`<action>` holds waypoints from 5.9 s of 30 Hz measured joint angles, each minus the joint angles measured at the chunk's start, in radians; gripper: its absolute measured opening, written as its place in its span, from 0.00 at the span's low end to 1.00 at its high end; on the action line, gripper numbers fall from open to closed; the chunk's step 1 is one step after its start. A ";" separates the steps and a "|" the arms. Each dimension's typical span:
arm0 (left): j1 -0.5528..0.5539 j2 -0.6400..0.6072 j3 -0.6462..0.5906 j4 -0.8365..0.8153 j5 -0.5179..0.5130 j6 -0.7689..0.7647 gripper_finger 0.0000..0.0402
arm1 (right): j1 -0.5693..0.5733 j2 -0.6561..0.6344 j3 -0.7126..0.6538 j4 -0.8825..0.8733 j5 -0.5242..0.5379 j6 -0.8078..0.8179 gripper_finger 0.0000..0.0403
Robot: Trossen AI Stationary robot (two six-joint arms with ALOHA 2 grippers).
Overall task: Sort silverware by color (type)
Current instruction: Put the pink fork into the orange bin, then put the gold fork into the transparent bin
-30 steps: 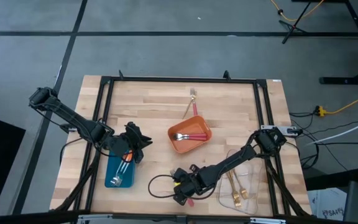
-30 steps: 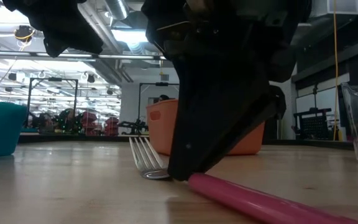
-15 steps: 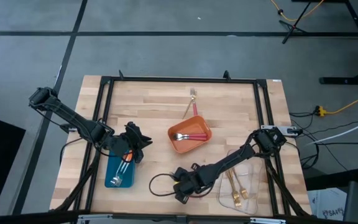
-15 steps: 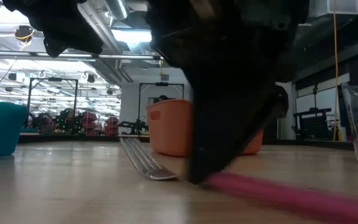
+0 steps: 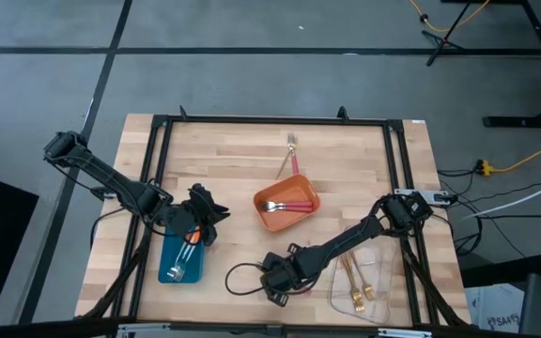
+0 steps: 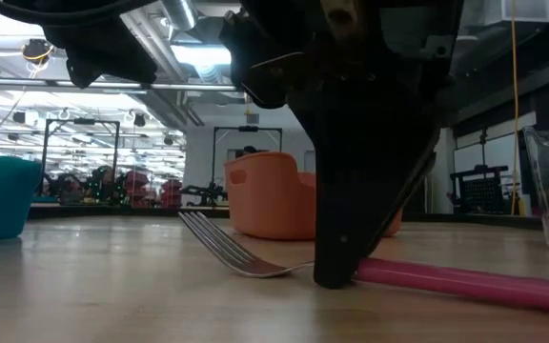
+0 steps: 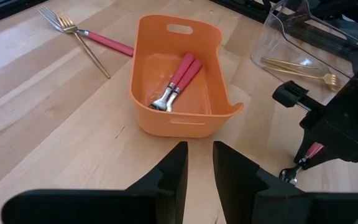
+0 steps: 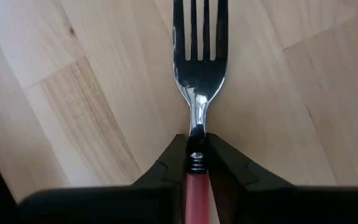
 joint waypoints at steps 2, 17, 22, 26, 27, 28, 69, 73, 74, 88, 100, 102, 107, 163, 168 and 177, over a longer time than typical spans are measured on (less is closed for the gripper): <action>0.000 0.000 0.000 0.000 0.000 0.000 0.17 | 0.001 0.000 0.000 0.000 0.006 -0.002 0.05; 0.000 0.000 0.000 0.000 -0.008 0.044 0.17 | -0.001 -0.010 -0.001 0.000 -0.026 -0.056 0.02; 0.000 0.000 0.000 0.004 -0.008 0.113 0.17 | 0.000 -0.042 -0.006 -0.025 -0.036 -0.083 0.01; 0.000 -0.018 0.000 0.003 -0.002 0.131 0.17 | 0.000 -0.088 -0.005 -0.059 -0.037 -0.083 0.01; 0.000 -0.026 0.000 0.005 0.001 0.132 0.17 | 0.000 -0.099 -0.005 -0.077 -0.036 -0.083 0.01; -0.001 -0.036 0.000 0.001 0.004 0.137 0.17 | 0.000 -0.108 -0.005 -0.087 -0.036 -0.083 0.01; 0.072 -0.164 0.000 0.000 -0.085 0.288 0.17 | -0.500 -0.379 -0.026 -0.161 0.058 -0.997 0.01; 0.076 -0.164 0.000 -0.008 -0.084 0.288 0.17 | -0.497 -0.373 -0.058 -0.138 0.041 -0.998 0.01; 0.076 -0.164 0.000 -0.011 -0.083 0.288 0.17 | -0.497 -0.374 -0.074 -0.119 0.038 -0.998 0.01; 0.075 -0.163 0.000 -0.011 -0.076 0.284 0.17 | -0.497 -0.373 -0.291 0.076 -0.020 -0.964 0.02; 0.075 -0.163 0.000 -0.011 -0.076 0.284 0.17 | -0.497 -0.373 -0.419 0.120 -0.020 -0.966 0.03; 0.075 -0.163 0.000 -0.011 -0.076 0.284 0.17 | -0.497 -0.373 -0.436 0.144 -0.020 -0.967 0.03; 0.075 -0.163 0.000 -0.011 -0.076 0.284 0.17 | -0.497 -0.373 -0.455 0.169 -0.011 -0.968 0.03; 0.075 -0.163 0.000 -0.011 -0.076 0.284 0.17 | -0.869 -0.381 0.110 -0.208 0.055 -0.488 0.25; 0.075 -0.163 0.000 -0.011 -0.076 0.285 0.17 | -0.924 -0.380 -0.003 -0.164 -0.017 -0.373 0.25; 0.075 -0.163 0.000 -0.011 -0.076 0.284 0.17 | -0.929 -0.379 -0.200 0.097 -0.061 -0.285 0.25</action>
